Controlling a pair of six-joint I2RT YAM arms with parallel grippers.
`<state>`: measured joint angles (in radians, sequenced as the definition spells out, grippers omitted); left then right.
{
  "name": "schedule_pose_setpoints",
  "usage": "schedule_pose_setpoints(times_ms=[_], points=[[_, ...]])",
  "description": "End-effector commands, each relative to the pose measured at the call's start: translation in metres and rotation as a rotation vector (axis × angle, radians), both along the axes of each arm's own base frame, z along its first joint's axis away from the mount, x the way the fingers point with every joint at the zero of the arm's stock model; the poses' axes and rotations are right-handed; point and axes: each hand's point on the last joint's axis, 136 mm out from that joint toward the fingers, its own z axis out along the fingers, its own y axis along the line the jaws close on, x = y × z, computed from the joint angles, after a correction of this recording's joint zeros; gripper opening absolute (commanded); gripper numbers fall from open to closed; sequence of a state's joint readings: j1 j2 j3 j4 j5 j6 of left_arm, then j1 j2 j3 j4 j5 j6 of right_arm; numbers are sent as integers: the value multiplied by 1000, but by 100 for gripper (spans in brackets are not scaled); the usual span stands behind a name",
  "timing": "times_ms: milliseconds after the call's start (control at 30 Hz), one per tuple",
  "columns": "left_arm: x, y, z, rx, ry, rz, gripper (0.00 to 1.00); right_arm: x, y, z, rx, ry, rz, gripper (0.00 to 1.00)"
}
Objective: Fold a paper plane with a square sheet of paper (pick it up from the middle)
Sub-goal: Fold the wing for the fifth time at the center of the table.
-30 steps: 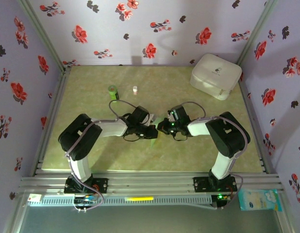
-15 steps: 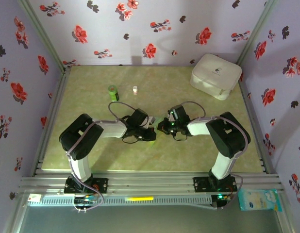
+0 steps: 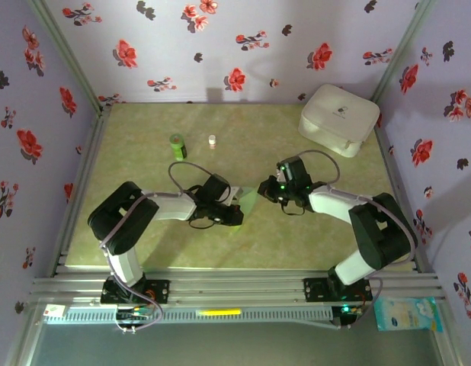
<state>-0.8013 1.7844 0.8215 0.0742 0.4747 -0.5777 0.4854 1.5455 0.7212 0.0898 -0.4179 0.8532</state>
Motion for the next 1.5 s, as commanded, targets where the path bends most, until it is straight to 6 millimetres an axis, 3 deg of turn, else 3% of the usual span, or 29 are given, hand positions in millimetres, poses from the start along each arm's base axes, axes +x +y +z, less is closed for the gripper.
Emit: schedule_pose_setpoints(times_ms=[0, 200, 367, 500, 667, 1067, 1467], points=[[-31, 33, -36, 161, 98, -25, 0, -7, 19, 1, 33, -7, 77, 8], [-28, 29, -34, 151, 90, -21, 0, -10, 41, -11, -7, 8, 122, 7], [-27, 29, -34, 152, 89, -23, 0, -11, 46, -28, -21, 50, 119, 7], [-29, 31, -36, 158, 95, -23, 0, -6, 27, -51, -116, 86, 61, 7], [-32, 33, -37, 165, 99, -28, 0, 10, 8, -67, -93, 124, -31, 7], [-35, 36, -43, 174, 111, -26, 0, 29, -20, -70, -112, 134, -129, 7], [-34, 35, -41, 163, 107, -20, 0, 54, -70, -79, -255, 173, -333, 6]])
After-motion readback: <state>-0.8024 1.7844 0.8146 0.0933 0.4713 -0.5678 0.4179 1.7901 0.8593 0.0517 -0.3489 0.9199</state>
